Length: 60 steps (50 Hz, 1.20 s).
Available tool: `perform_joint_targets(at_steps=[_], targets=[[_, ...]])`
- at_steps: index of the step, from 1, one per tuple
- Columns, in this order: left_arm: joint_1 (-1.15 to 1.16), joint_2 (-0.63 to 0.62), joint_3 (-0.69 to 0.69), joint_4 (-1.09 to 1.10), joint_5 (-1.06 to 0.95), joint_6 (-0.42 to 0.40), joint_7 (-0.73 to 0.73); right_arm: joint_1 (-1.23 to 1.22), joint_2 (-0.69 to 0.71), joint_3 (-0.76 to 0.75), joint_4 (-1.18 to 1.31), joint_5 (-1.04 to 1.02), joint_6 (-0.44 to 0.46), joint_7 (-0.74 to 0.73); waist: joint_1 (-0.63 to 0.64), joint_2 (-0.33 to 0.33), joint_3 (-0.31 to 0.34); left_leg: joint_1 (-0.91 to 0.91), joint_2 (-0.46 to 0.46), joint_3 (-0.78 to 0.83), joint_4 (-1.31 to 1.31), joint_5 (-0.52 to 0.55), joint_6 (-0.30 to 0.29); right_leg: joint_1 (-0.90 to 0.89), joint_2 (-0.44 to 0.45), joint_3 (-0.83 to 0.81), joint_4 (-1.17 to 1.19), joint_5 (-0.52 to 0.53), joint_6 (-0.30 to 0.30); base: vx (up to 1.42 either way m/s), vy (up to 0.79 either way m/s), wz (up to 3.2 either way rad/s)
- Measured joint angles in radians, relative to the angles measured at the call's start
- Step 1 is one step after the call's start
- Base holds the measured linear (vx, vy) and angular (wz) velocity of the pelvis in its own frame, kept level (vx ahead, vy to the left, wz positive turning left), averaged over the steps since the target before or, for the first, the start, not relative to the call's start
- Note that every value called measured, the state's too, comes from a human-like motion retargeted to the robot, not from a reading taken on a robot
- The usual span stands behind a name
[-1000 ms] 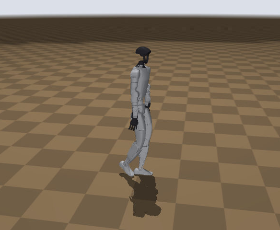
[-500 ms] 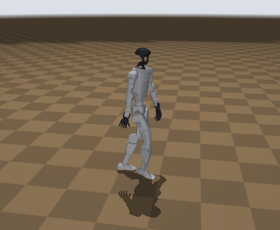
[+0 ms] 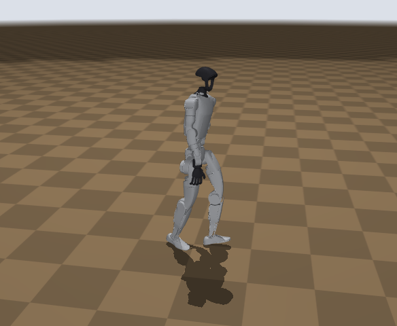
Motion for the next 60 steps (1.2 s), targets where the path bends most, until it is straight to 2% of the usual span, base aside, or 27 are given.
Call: perform_joint_targets(at_steps=[3,5,8,10,13,15,18,23,25,28,30,32,33,35,37,41,43,45,48,50,53,55,57,60], targets=[[-0.009,-0.014,0.056,-0.015,0.04,0.031,-0.026,-0.007,0.027,0.005,0.019,0.006,0.0,-0.052,-0.058,0.002,-0.02,-0.021,-0.008,-0.114,0.079,-0.08,0.041,0.03,-0.016,-0.083,0.031,0.02,0.016,0.51,0.19,-0.14],[-0.016,-0.008,0.04,-0.042,0.033,0.03,-0.036,0.015,0.035,0.0,0.047,0.063,0.005,-0.1,-0.058,0.006,-0.029,0.019,0.001,-0.11,0.067,-0.102,0.056,0.039,-0.032,-0.142,0.072,0.079,0.011,0.52,0.1,0.05],[-0.054,0.011,-0.001,-0.091,-0.025,-0.002,-0.005,0.035,0.028,-0.028,0.091,0.11,0.006,-0.103,-0.003,0.026,-0.031,0.089,0.013,-0.09,-0.011,-0.091,0.049,0.0,-0.049,-0.158,0.196,0.218,-0.038,0.46,0.15,-0.37],[-0.094,0.014,0.0,-0.125,-0.068,-0.013,0.033,0.038,0.02,-0.042,0.105,0.094,0.015,-0.098,-0.007,0.061,-0.017,0.136,0.052,-0.07,-0.054,-0.086,0.027,-0.056,-0.035,-0.162,0.317,0.229,-0.056,0.33,0.16,-0.19],[-0.136,0.031,-0.003,-0.169,-0.132,-0.024,0.051,0.049,0.003,-0.04,0.125,0.076,0.017,-0.117,-0.056,0.111,-0.009,0.181,0.091,-0.061,-0.101,-0.077,0.001,-0.14,-0.037,-0.257,0.471,0.115,-0.114,0.33,0.14,0.07],[-0.178,0.06,-0.014,-0.179,-0.166,-0.038,0.052,0.057,-0.005,-0.047,0.131,0.075,0.017,-0.123,-0.098,0.127,0.002,0.203,0.091,-0.066,-0.135,-0.065,-0.009,-0.21,-0.033,-0.292,0.542,0.058,-0.111,0.17,0.08,0.36],[-0.26,0.116,-0.039,-0.164,-0.162,-0.025,0.057,0.083,-0.008,-0.076,0.142,0.093,0.019,-0.119,-0.141,0.11,0.01,0.243,0.055,-0.073,-0.189,-0.053,-0.017,-0.333,-0.014,-0.268,0.579,-0.025,-0.085,0.25,0.03,0.32],[-0.392,0.2,-0.066,-0.149,-0.107,0.018,0.064,0.125,0.002,-0.125,0.197,0.143,0.013,-0.108,-0.181,0.066,0.027,0.308,-0.022,-0.079,-0.26,-0.051,-0.003,-0.472,-0.023,-0.286,0.476,-0.163,-0.178,0.25,-0.01,0.2],[-0.436,0.217,-0.071,-0.159,-0.104,0.026,0.057,0.139,0.002,-0.145,0.227,0.146,0.017,-0.093,-0.208,0.052,0.033,0.327,-0.056,-0.099,-0.271,-0.058,0.013,-0.514,-0.022,-0.268,0.396,-0.2,-0.21,0.25,0.03,0.56],[-0.483,0.22,-0.075,-0.19,-0.134,0.008,0.066,0.155,-0.01,-0.16,0.287,0.148,0.023,-0.076,-0.224,0.03,0.04,0.369,-0.108,-0.119,-0.286,-0.072,0.044,-0.548,-0.011,-0.192,0.274,-0.193,-0.238,0.31,0.03,0.41],[-0.501,0.211,-0.081,-0.215,-0.152,-0.014,0.06,0.163,-0.021,-0.167,0.334,0.144,0.033,-0.065,-0.223,0.022,0.04,0.402,-0.139,-0.14,-0.293,-0.083,0.068,-0.55,-0.008,-0.153,0.21,-0.14,-0.281,0.54,-0.03,0.25],[-0.505,0.199,-0.092,-0.241,-0.168,-0.025,0.048,0.171,-0.03,-0.173,0.372,0.127,0.052,-0.049,-0.225,0.021,0.035,0.436,-0.162,-0.158,-0.298,-0.093,0.093,-0.533,-0.008,-0.13,0.164,-0.043,-0.332,0.58,-0.05,0.19],[-0.5,0.193,-0.095,-0.253,-0.17,-0.031,0.04,0.177,-0.032,-0.176,0.387,0.116,0.06,-0.041,-0.225,0.031,0.029,0.449,-0.16,-0.165,-0.297,-0.098,0.104,-0.523,0.003,-0.119,0.156,-0.064,-0.389,0.48,-0.03,0.06],[-0.486,0.18,-0.098,-0.28,-0.161,-0.046,0.028,0.179,-0.037,-0.185,0.41,0.099,0.071,-0.025,-0.22,0.046,0.02,0.471,-0.161,-0.18,-0.292,-0.106,0.13,-0.509,0.025,-0.053,0.194,-0.143,-0.412,0.47,-0.04,0.02],[-0.462,0.161,-0.104,-0.295,-0.141,-0.064,0.029,0.185,-0.039,-0.2,0.412,0.094,0.077,-0.015,-0.228,0.067,0.013,0.486,-0.156,-0.205,-0.28,-0.107,0.155,-0.492,0.016,-0.081,0.246,-0.221,-0.456,0.58,-0.07,0.27],[-0.402,0.119,-0.121,-0.283,-0.1,-0.072,0.037,0.184,-0.053,-0.227,0.385,0.1,0.069,-0.012,-0.273,0.082,-0.001,0.522,-0.199,-0.251,-0.266,-0.076,0.234,-0.456,-0.046,-0.05,0.281,-0.303,-0.486,0.61,0.12,0.69],[-0.376,0.1,-0.118,-0.265,-0.069,-0.07,0.03,0.166,-0.059,-0.245,0.363,0.108,0.064,-0.019,-0.281,0.074,0.004,0.529,-0.218,-0.222,-0.228,-0.035,0.274,-0.431,-0.095,-0.066,0.299,-0.328,-0.486,0.4,0.15,0.34],[-0.343,0.08,-0.123,-0.238,-0.043,-0.073,0.026,0.155,-0.061,-0.256,0.343,0.134,0.059,-0.038,-0.277,0.061,0.019,0.534,-0.197,-0.145,-0.14,0.036,0.28,-0.367,-0.096,-0.039,0.259,-0.34,-0.486,0.51,-0.18,0.08],[-0.287,0.059,-0.142,-0.211,0.013,-0.071,0.003,0.144,-0.071,-0.245,0.32,0.2,0.046,-0.051,-0.217,0.04,0.042,0.482,-0.154,0.042,0.116,0.175,0.28,-0.246,-0.112,-0.031,0.158,-0.372,-0.486,0.52,-0.13,-0.27],[-0.253,0.053,-0.143,-0.207,0.062,-0.078,-0.006,0.135,-0.076,-0.247,0.3,0.218,0.04,-0.036,-0.169,0.03,0.038,0.367,-0.119,0.127,0.342,0.223,0.28,-0.212,-0.119,0.001,0.092,-0.385,-0.486,0.28,0.01,0.01],[-0.203,0.062,-0.117,-0.184,0.077,-0.096,0.021,0.098,-0.083,-0.251,0.278,0.197,0.057,-0.02,-0.117,0.057,0.023,0.158,-0.017,0.117,0.637,0.136,0.28,-0.186,-0.067,0.003,0.011,-0.397,-0.486,0.27,-0.08,0.36],[-0.181,0.062,-0.081,-0.15,0.04,-0.084,0.051,0.048,-0.089,-0.24,0.268,0.178,0.072,-0.039,-0.1,0.079,0.017,0.01,0.009,0.11,0.692,0.116,0.28,-0.195,-0.028,-0.006,-0.037,-0.388,-0.486,-0.03,0.03,0.48],[-0.157,0.056,-0.031,-0.103,-0.009,-0.054,0.069,0.0,-0.092,-0.207,0.255,0.173,0.085,-0.068,-0.097,0.081,0.006,-0.087,0.009,0.129,0.611,0.109,0.273,-0.21,-0.033,-0.026,-0.052,-0.39,-0.462,0.13,0.11,0.29],[-0.134,0.058,0.04,-0.023,-0.064,-0.008,0.051,-0.064,-0.087,-0.161,0.208,0.156,0.08,-0.065,-0.067,0.095,0.014,-0.156,0.035,0.113,0.393,0.099,0.181,-0.209,0.006,-0.023,-0.056,-0.406,-0.449,0.23,-0.01,-0.23]])
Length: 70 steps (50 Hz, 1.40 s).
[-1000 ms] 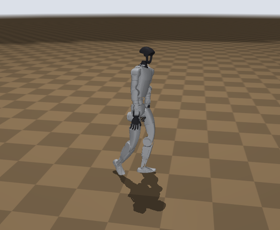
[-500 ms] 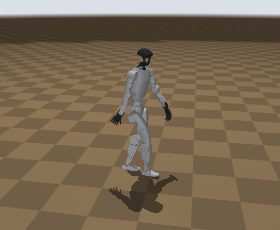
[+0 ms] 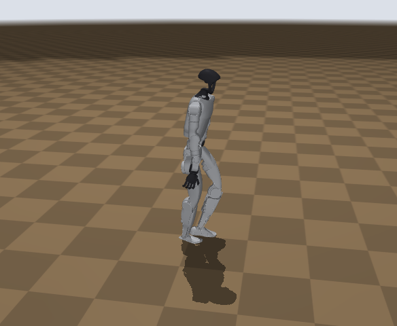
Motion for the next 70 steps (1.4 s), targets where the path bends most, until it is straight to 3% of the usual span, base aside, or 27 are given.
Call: perform_joint_targets(at_steps=[5,7,8,10,12,15,19,23,26,30,35,37,38,40,43,47,50,52,55,56,57,62,64,65,67,68,70], targets=[[0.052,0.009,0.048,0.075,0.002,0.047,-0.069,-0.058,0.033,0.067,-0.136,-0.048,-0.074,0.053,0.046,0.032,0.056,0.046,-0.057,-0.321,-0.467,0.058,-0.287,0.078,0.111,0.042,-0.01,-0.017,-0.002,0.32,-0.03,-0.68],[0.075,-0.009,0.04,0.079,0.026,0.049,-0.069,-0.062,0.04,0.099,-0.175,-0.058,-0.102,0.069,0.042,0.016,0.059,0.101,-0.053,-0.297,-0.537,0.064,-0.208,0.121,0.107,0.035,-0.017,-0.025,0.02,0.64,0.11,-0.29],[0.089,-0.021,0.031,0.076,0.038,0.046,-0.07,-0.057,0.042,0.114,-0.189,-0.065,-0.111,0.078,0.029,0.0,0.046,0.126,-0.065,-0.251,-0.541,0.02,-0.137,0.133,0.092,0.02,-0.019,-0.026,0.032,0.65,0.1,-0.04],[0.112,-0.045,0.032,0.055,0.076,0.031,-0.085,-0.043,0.052,0.132,-0.216,-0.105,-0.13,0.104,0.002,-0.017,0.027,0.146,-0.082,-0.246,-0.542,-0.02,-0.054,0.16,0.083,-0.014,-0.01,-0.016,0.048,0.54,0.05,-0.13],[0.106,-0.062,0.036,0.019,0.116,0.012,-0.113,-0.024,0.066,0.146,-0.232,-0.128,-0.141,0.094,-0.007,-0.034,0.025,0.119,-0.11,-0.358,-0.476,-0.045,-0.043,0.173,0.062,-0.066,0.013,0.029,0.071,0.49,0.01,-0.44],[0.095,-0.071,-0.024,-0.035,0.125,-0.011,-0.129,0.036,0.077,0.148,-0.224,-0.113,-0.134,0.05,0.008,-0.039,0.004,0.169,-0.088,-0.317,-0.471,-0.102,0.003,0.17,0.032,-0.137,0.089,0.14,0.126,0.48,0.0,-0.39],[0.052,-0.076,-0.058,-0.12,0.087,-0.023,-0.102,0.07,0.082,0.107,-0.169,-0.121,-0.1,0.014,0.034,-0.01,-0.007,0.219,-0.047,-0.308,-0.471,-0.125,0.046,0.095,-0.04,-0.214,0.354,0.321,0.245,0.47,0.1,-0.88],[0.01,-0.062,-0.044,-0.194,-0.005,-0.013,-0.03,0.087,0.085,0.084,-0.104,-0.101,-0.088,-0.043,-0.028,0.009,-0.007,0.284,-0.026,-0.266,-0.499,-0.13,0.093,-0.059,-0.075,-0.189,0.618,0.289,0.34,0.43,0.07,-0.54],[-0.025,-0.021,-0.053,-0.233,-0.085,-0.023,0.02,0.107,0.079,0.043,-0.068,-0.071,-0.082,-0.069,-0.052,0.014,0.0,0.33,-0.007,-0.242,-0.517,-0.136,0.1,-0.152,-0.121,-0.268,0.678,0.238,0.294,0.38,-0.07,-0.54],[-0.05,0.021,-0.057,-0.305,-0.143,-0.058,0.069,0.125,0.058,-0.024,-0.017,-0.033,-0.1,-0.075,-0.061,-0.02,0.017,0.407,-0.03,-0.197,-0.547,-0.154,0.1,-0.251,-0.106,-0.238,0.518,0.189,0.24,0.47,-0.15,-0.73],[-0.074,0.019,-0.071,-0.342,-0.192,-0.106,0.136,0.151,0.022,-0.108,0.058,0.017,-0.082,-0.062,-0.096,-0.099,0.058,0.502,-0.143,-0.223,-0.53,-0.253,0.1,-0.264,-0.039,0.097,0.176,0.302,0.289,0.45,-0.14,-0.03],[-0.117,0.023,-0.082,-0.283,-0.203,-0.133,0.126,0.167,0.015,-0.137,0.082,0.031,-0.072,-0.047,-0.097,-0.09,0.061,0.495,-0.137,-0.222,-0.488,-0.294,0.1,-0.241,-0.028,0.097,0.205,0.241,0.251,0.48,-0.12,0.2],[-0.146,0.023,-0.085,-0.236,-0.195,-0.132,0.107,0.181,0.014,-0.141,0.097,0.043,-0.068,-0.037,-0.11,-0.077,0.056,0.493,-0.127,-0.227,-0.475,-0.31,0.1,-0.231,-0.047,0.011,0.228,0.168,0.231,0.41,-0.02,0.81],[-0.178,-0.001,-0.109,-0.175,-0.16,-0.08,0.053,0.213,0.0,-0.172,0.132,0.062,-0.055,-0.011,-0.118,-0.062,0.042,0.509,-0.141,-0.247,-0.479,-0.317,0.1,-0.221,-0.066,0.02,0.216,0.212,0.252,0.61,-0.05,1.01],[-0.177,-0.041,-0.147,-0.198,-0.145,-0.062,0.008,0.233,-0.027,-0.215,0.167,0.032,-0.067,0.02,-0.117,-0.052,0.039,0.525,-0.141,-0.238,-0.47,-0.253,0.1,-0.25,-0.07,0.137,0.266,0.326,0.32,0.63,-0.06,0.45],[-0.115,-0.026,-0.213,-0.325,-0.103,-0.143,-0.009,0.254,-0.054,-0.189,0.217,0.002,-0.054,0.048,-0.156,-0.027,0.03,0.478,-0.125,-0.235,-0.327,-0.106,0.1,-0.185,-0.096,0.096,0.237,0.313,0.32,0.39,0.21,0.55],[-0.072,-0.042,-0.229,-0.378,0.018,-0.188,0.075,0.292,-0.052,-0.226,0.237,0.017,-0.006,0.0,-0.123,-0.045,-0.017,0.387,-0.192,-0.171,-0.209,0.036,0.073,-0.165,-0.2,0.11,0.213,0.326,0.378,0.36,0.32,0.8],[-0.054,-0.044,-0.236,-0.364,0.037,-0.18,0.141,0.296,-0.042,-0.226,0.237,0.046,0.003,-0.018,-0.083,-0.067,-0.029,0.322,-0.181,-0.112,-0.083,0.017,0.09,-0.134,-0.223,0.104,0.2,0.321,0.367,0.38,-0.05,0.33],[-0.021,-0.052,-0.173,-0.327,0.03,-0.172,0.213,0.261,-0.026,-0.211,0.218,0.07,0.02,-0.037,-0.027,-0.066,-0.02,0.264,-0.058,0.03,0.078,-0.074,0.1,-0.047,-0.191,0.077,0.137,0.319,0.326,0.34,-0.1,-0.06],[-0.011,-0.064,-0.14,-0.307,0.02,-0.168,0.23,0.245,-0.024,-0.208,0.201,0.067,0.02,-0.04,-0.036,-0.058,-0.03,0.23,-0.062,0.054,0.072,-0.062,0.1,-0.035,-0.2,0.051,0.115,0.327,0.329,0.37,0.13,0.58],[-0.001,-0.075,-0.107,-0.284,0.007,-0.163,0.242,0.229,-0.021,-0.203,0.182,0.063,0.019,-0.042,-0.041,-0.047,-0.038,0.195,-0.071,0.061,0.058,-0.047,0.084,-0.021,-0.201,0.029,0.094,0.334,0.329,0.29,0.2,0.72],[0.022,-0.073,0.011,-0.124,-0.088,-0.112,0.169,0.134,0.003,-0.14,0.043,0.04,-0.016,-0.015,-0.014,0.017,-0.032,0.096,-0.132,-0.03,-0.225,-0.005,-0.154,0.069,-0.104,-0.005,0.004,0.336,0.327,0.37,0.05,0.13],[0.025,-0.055,0.03,-0.061,-0.099,-0.084,0.119,0.095,0.014,-0.11,-0.024,0.032,-0.031,0.001,-0.012,0.033,-0.019,0.093,-0.149,-0.078,-0.359,0.024,-0.181,0.114,-0.067,-0.013,-0.025,0.325,0.336,0.3,-0.01,0.17],[0.022,-0.043,0.037,-0.028,-0.1,-0.07,0.095,0.072,0.019,-0.092,-0.058,0.028,-0.039,0.011,-0.016,0.04,-0.008,0.091,-0.162,-0.12,-0.41,0.072,-0.171,0.139,-0.049,-0.015,-0.041,0.319,0.341,0.33,0.01,0.15],[0.029,-0.031,0.05,0.016,-0.084,-0.046,0.087,0.033,0.029,-0.053,-0.122,0.01,-0.054,0.039,-0.021,0.01,-0.004,0.075,-0.2,-0.167,-0.393,0.226,0.024,0.184,-0.059,-0.008,-0.069,0.304,0.349,0.41,-0.03,-0.12],[0.036,-0.027,0.056,0.031,-0.072,-0.037,0.091,0.016,0.038,-0.033,-0.151,-0.003,-0.062,0.056,-0.016,-0.014,-0.009,0.075,-0.198,-0.124,-0.348,0.174,0.081,0.204,-0.065,-0.002,-0.082,0.293,0.345,0.45,-0.21,-0.7],[0.047,-0.017,0.071,0.042,-0.039,-0.023,0.087,-0.016,0.056,0.0,-0.208,-0.032,-0.081,0.09,0.021,-0.042,-0.007,0.073,-0.122,-0.071,-0.237,0.061,0.1,0.241,-0.04,0.027,-0.098,0.276,0.318,0.48,-0.28,-1.22]])
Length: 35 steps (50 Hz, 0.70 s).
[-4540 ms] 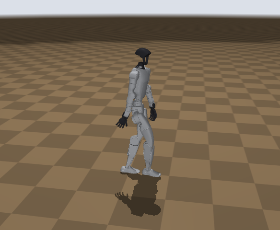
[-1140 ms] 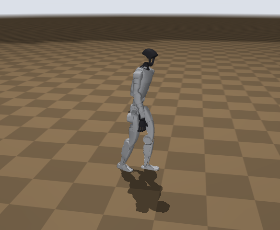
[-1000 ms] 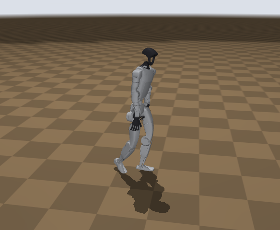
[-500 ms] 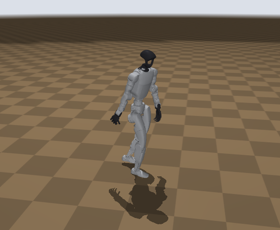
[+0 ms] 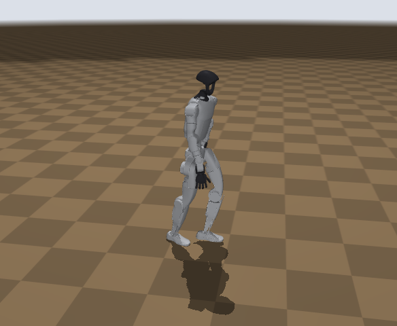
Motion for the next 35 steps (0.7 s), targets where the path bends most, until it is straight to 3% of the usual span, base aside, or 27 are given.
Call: perform_joint_targets(at_steps=[2,3,7,12,17,20,23,28,31,33,35], targets=[[0.003,0.002,0.011,-0.013,0.037,-0.002,-0.02,-0.011,0.019,0.029,-0.052,-0.016,-0.03,0.003,0.02,-0.011,0.003,-0.03,0.0,-0.069,0.05,-0.024,0.0,0.008,0.015,0.003,0.007,0.013,0.001,0.47,-0.14,-0.94],[0.003,0.002,0.012,-0.021,0.053,-0.005,-0.033,-0.009,0.026,0.046,-0.07,-0.018,-0.047,-0.003,0.03,-0.024,0.001,-0.015,0.046,-0.02,0.084,-0.057,0.0,0.013,0.018,0.007,0.018,0.02,-0.004,0.49,-0.22,-0.71],[-0.015,0.008,-0.011,-0.059,0.089,-0.019,-0.068,0.023,0.042,0.098,-0.097,-0.047,-0.081,-0.025,0.056,-0.041,-0.01,0.045,0.092,-0.012,0.084,-0.116,0.0,0.025,0.043,-0.023,0.077,0.111,-0.041,0.47,-0.14,-0.34],[-0.061,-0.01,-0.043,-0.11,0.053,-0.02,-0.044,0.076,0.037,0.106,-0.068,-0.164,-0.065,-0.039,0.03,-0.02,-0.027,0.167,0.126,-0.001,-0.039,-0.123,0.0,-0.012,0.011,-0.217,0.276,0.286,0.051,0.49,0.03,-0.04],[-0.124,-0.029,-0.089,-0.189,-0.008,-0.037,-0.038,0.119,0.009,0.078,-0.016,-0.224,-0.034,-0.122,-0.033,0.054,0.002,0.302,0.196,0.031,-0.146,-0.135,0.0,-0.242,0.039,-0.155,0.726,0.181,0.037,0.46,0.12,-0.06],[-0.146,-0.007,-0.154,-0.263,0.003,-0.087,-0.075,0.125,0.003,0.026,0.06,-0.239,-0.009,-0.199,-0.081,0.048,0.014,0.359,0.167,0.053,-0.208,-0.126,0.0,-0.379,-0.005,-0.178,0.853,0.079,-0.029,0.31,0.07,0.09],[-0.167,0.029,-0.222,-0.33,0.054,-0.106,-0.101,0.143,-0.012,-0.033,0.154,-0.197,0.012,-0.187,-0.119,0.013,0.017,0.429,0.095,0.055,-0.281,-0.116,0.0,-0.455,-0.052,-0.197,0.753,0.038,-0.065,0.39,0.0,0.31],[-0.177,0.049,-0.274,-0.399,0.104,-0.117,-0.101,0.22,-0.04,-0.13,0.286,-0.108,0.046,-0.098,-0.131,-0.055,0.035,0.595,-0.032,0.013,-0.372,-0.138,0.0,-0.468,-0.011,-0.026,0.335,0.099,-0.07,0.7,-0.07,0.42],[-0.154,0.049,-0.259,-0.392,0.069,-0.14,-0.106,0.25,-0.049,-0.177,0.362,-0.065,0.085,-0.085,-0.13,-0.064,0.036,0.721,-0.05,0.041,-0.411,-0.185,0.0,-0.408,0.007,0.044,0.202,0.091,-0.122,0.77,-0.1,0.16],[-0.121,0.046,-0.223,-0.368,0.057,-0.13,-0.117,0.271,-0.052,-0.195,0.404,-0.05,0.109,-0.078,-0.113,-0.068,0.022,0.789,-0.049,0.081,-0.394,-0.224,0.0,-0.356,0.005,-0.025,0.194,0.134,-0.215,1.01,-0.18,-0.35],[-0.096,0.034,-0.166,-0.321,0.074,-0.096,-0.112,0.276,-0.049,-0.212,0.439,-0.042,0.128,-0.069,-0.096,-0.067,0.016,0.813,-0.041,0.089,-0.319,-0.235,0.0,-0.343,0.001,0.017,0.227,0.143,-0.232,0.79,-0.06,-0.29]])
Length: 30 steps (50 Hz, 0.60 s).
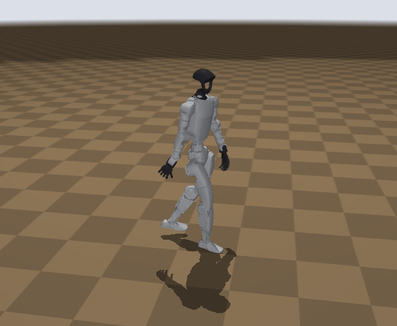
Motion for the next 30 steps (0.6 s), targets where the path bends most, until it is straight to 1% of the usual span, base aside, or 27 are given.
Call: perform_joint_targets(at_steps=[2,3,5,7,9,10,12,13,15,18,21,22,23,24,25,26,27,28,29,30], targets=[[0.017,-0.037,0.042,0.077,0.0,0.05,0.056,-0.006,0.007,-0.02,0.015,0.011,0.014,0.004,0.014,0.018,0.001,-0.019,0.02,0.05,0.12,0.049,0.0,0.035,-0.032,-0.018,0.028,-0.034,0.056,0.59,0.4,0.27],[0.033,-0.054,0.061,0.12,-0.013,0.076,0.085,-0.001,0.011,-0.014,0.013,0.017,0.016,0.007,0.012,0.019,-0.008,-0.028,0.031,0.09,0.187,0.103,0.0,0.073,-0.044,-0.017,0.004,-0.037,0.073,0.54,0.45,0.56],[0.051,-0.061,0.089,0.195,-0.048,0.111,0.075,-0.008,0.02,0.016,-0.008,0.025,0.004,0.018,-0.013,0.017,-0.024,-0.088,0.063,0.112,0.344,0.196,0.0,0.14,-0.087,-0.085,-0.054,-0.042,0.095,0.5,0.19,0.74],[0.048,-0.046,0.102,0.224,-0.035,0.121,-0.034,-0.045,0.028,0.029,-0.05,0.009,-0.021,0.009,-0.021,0.02,-0.02,-0.229,0.158,0.014,0.605,0.183,0.0,0.187,-0.069,-0.129,-0.091,-0.064,0.08,0.65,-0.18,0.58],[0.064,-0.039,0.096,0.231,0.018,0.107,-0.125,-0.063,0.038,0.033,-0.088,-0.007,-0.046,-0.02,0.009,0.033,-0.031,-0.358,0.185,-0.021,0.74,0.161,0.0,0.209,-0.07,-0.127,-0.128,-0.055,0.093,0.43,0.19,0.5],[0.072,-0.037,0.093,0.232,0.048,0.098,-0.151,-0.071,0.04,0.042,-0.105,-0.009,-0.058,-0.034,0.03,0.037,-0.037,-0.41,0.198,-0.014,0.779,0.162,0.0,0.222,-0.076,-0.14,-0.146,-0.053,0.097,0.36,0.32,0.34],[0.082,-0.038,0.079,0.227,0.081,0.094,-0.138,-0.1,0.033,0.073,-0.136,-0.006,-0.077,-0.047,0.062,0.032,-0.042,-0.492,0.202,0.025,0.768,0.183,0.0,0.239,-0.105,-0.153,-0.173,-0.051,0.113,0.24,0.35,0.4],[0.084,-0.041,0.071,0.224,0.091,0.095,-0.119,-0.12,0.026,0.087,-0.151,-0.007,-0.082,-0.046,0.07,0.03,-0.045,-0.535,0.192,0.043,0.734,0.201,0.0,0.242,-0.119,-0.158,-0.181,-0.052,0.122,0.11,0.34,0.73],[0.085,-0.053,0.061,0.218,0.102,0.093,-0.077,-0.164,0.007,0.104,-0.179,-0.022,-0.086,-0.033,0.059,0.029,-0.065,-0.631,0.137,0.058,0.607,0.249,-0.004,0.237,-0.161,-0.203,-0.194,-0.056,0.149,0.14,0.33,1.12],[0.081,-0.067,0.078,0.219,0.103,0.085,-0.044,-0.235,-0.008,0.11,-0.225,-0.065,-0.087,-0.007,0.045,0.073,-0.07,-0.71,0.125,0.033,0.359,0.313,-0.156,0.272,-0.103,-0.243,-0.223,-0.084,0.157,0.4,0.17,0.81],[0.073,-0.075,0.082,0.223,0.088,0.089,-0.065,-0.264,-0.01,0.114,-0.297,-0.06,-0.098,0.0,0.057,0.13,-0.05,-0.745,0.133,-0.002,0.106,0.446,-0.359,0.34,-0.014,-0.266,-0.264,-0.107,0.167,0.45,0.16,0.33],[0.069,-0.076,0.082,0.224,0.087,0.091,-0.077,-0.265,-0.008,0.117,-0.322,-0.046,-0.106,-0.003,0.066,0.144,-0.044,-0.752,0.135,-0.015,0.043,0.481,-0.411,0.363,0.009,-0.272,-0.275,-0.114,0.175,0.51,0.15,0.07],[0.065,-0.076,0.082,0.225,0.091,0.092,-0.09,-0.264,-0.006,0.12,-0.345,-0.026,-0.117,-0.009,0.077,0.152,-0.04,-0.758,0.135,-0.022,-0.001,0.503,-0.434,0.386,0.023,-0.278,-0.284,-0.12,0.185,0.41,0.09,0.05],[0.063,-0.076,0.083,0.226,0.097,0.092,-0.1,-0.26,-0.003,0.123,-0.362,-0.006,-0.131,-0.014,0.087,0.153,-0.041,-0.758,0.134,-0.013,-0.028,0.525,-0.418,0.406,0.026,-0.287,-0.288,-0.127,0.198,0.36,0.05,0.05],[0.062,-0.076,0.084,0.227,0.103,0.093,-0.108,-0.256,0.001,0.126,-0.376,0.014,-0.146,-0.019,0.096,0.151,-0.044,-0.755,0.132,0.004,-0.047,0.547,-0.383,0.425,0.025,-0.297,-0.289,-0.134,0.212,0.56,0.16,-0.01],[0.068,-0.078,0.087,0.228,0.108,0.092,-0.107,-0.248,0.007,0.127,-0.38,0.022,-0.161,-0.016,0.107,0.138,-0.052,-0.746,0.125,0.048,-0.043,0.572,-0.298,0.439,0.01,-0.296,-0.282,-0.138,0.229,0.69,0.22,-0.07],[0.076,-0.079,0.094,0.23,0.111,0.091,-0.103,-0.239,0.013,0.127,-0.381,0.027,-0.183,-0.007,0.116,0.126,-0.063,-0.737,0.115,0.085,-0.036,0.574,-0.225,0.451,-0.005,-0.294,-0.272,-0.14,0.248,0.7,0.18,-0.13],[0.086,-0.078,0.105,0.233,0.113,0.092,-0.093,-0.229,0.018,0.123,-0.375,0.026,-0.218,0.016,0.124,0.114,-0.079,-0.726,0.103,0.107,-0.022,0.527,-0.175,0.458,-0.019,-0.287,-0.257,-0.135,0.271,0.58,0.11,-0.27],[0.093,-0.079,0.13,0.238,0.11,0.095,-0.076,-0.225,0.025,0.122,-0.363,0.026,-0.263,0.042,0.133,0.1,-0.087,-0.739,0.094,0.057,0.015,0.491,-0.154,0.462,-0.035,-0.27,-0.235,-0.116,0.294,0.53,0.11,-0.5],[0.098,-0.081,0.162,0.244,0.104,0.101,-0.055,-0.223,0.033,0.12,-0.347,0.026,-0.313,0.069,0.143,0.086,-0.091,-0.765,0.086,-0.029,0.064,0.46,-0.147,0.466,-0.052,-0.249,-0.209,-0.089,0.318,0.61,0.24,-0.47]])
